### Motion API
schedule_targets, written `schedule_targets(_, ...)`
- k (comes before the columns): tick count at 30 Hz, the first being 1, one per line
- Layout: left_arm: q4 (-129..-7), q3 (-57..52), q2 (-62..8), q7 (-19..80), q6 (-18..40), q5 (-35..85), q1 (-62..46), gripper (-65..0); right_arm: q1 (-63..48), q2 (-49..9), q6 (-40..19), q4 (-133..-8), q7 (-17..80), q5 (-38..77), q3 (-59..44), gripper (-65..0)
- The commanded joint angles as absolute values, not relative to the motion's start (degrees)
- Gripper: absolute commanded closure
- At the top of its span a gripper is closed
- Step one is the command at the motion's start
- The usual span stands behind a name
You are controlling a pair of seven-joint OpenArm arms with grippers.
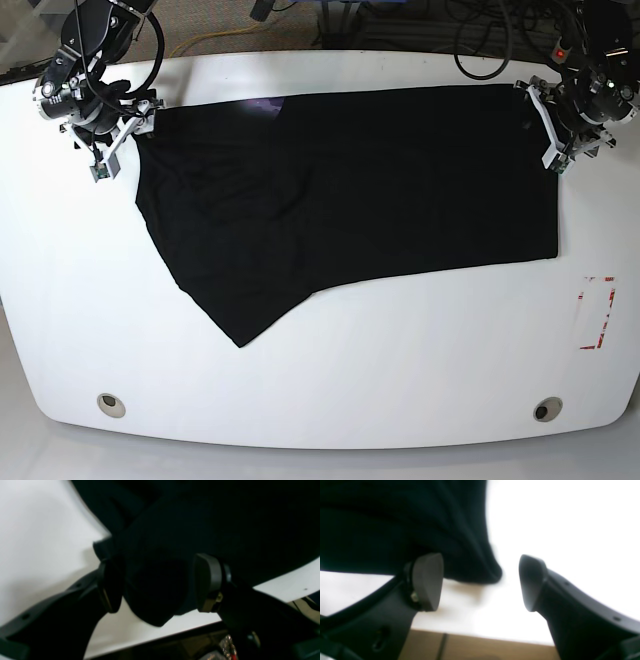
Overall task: Fold the T-shirt properly
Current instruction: 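Hold the shirt edge with both grippers and pull it taut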
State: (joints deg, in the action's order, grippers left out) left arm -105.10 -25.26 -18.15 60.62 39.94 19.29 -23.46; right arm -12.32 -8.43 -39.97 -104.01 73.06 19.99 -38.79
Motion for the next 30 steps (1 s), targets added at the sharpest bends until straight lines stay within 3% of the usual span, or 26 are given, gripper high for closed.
schedule_targets(1,-105.98,-25.54,-18.77,59.91,40.0,19.65,-23.25,-38.5,-12.18,-9.36,-40.0,-102.2,70.64,20.0,-38.81,-45.0)
schedule_targets(4,-104.92,-25.54,-18.59,59.82,40.0,19.65,-23.08,-36.9,-12.18,-9.36,-40.0,-99.82,69.05,20.0,-38.73,-41.2)
schedule_targets(10,-99.82,-25.54,-18.51,59.82,40.0,19.65,-21.41,-11.7,-12.09,-9.45,-40.0,-96.84,67.3,20.0,-38.64,-20.0)
schedule_targets(16,-98.07,-25.63,-18.51,59.82,40.0,19.65,-21.41,-10.3,-13.05,-9.36,-40.0,-97.63,66.68,20.26,-38.64,0.0)
schedule_targets(30,-98.15,-25.71,-18.86,59.82,40.0,19.65,-28.26,-10.3,-23.6,-9.45,-40.0,-108.62,70.11,26.77,-38.64,0.0)
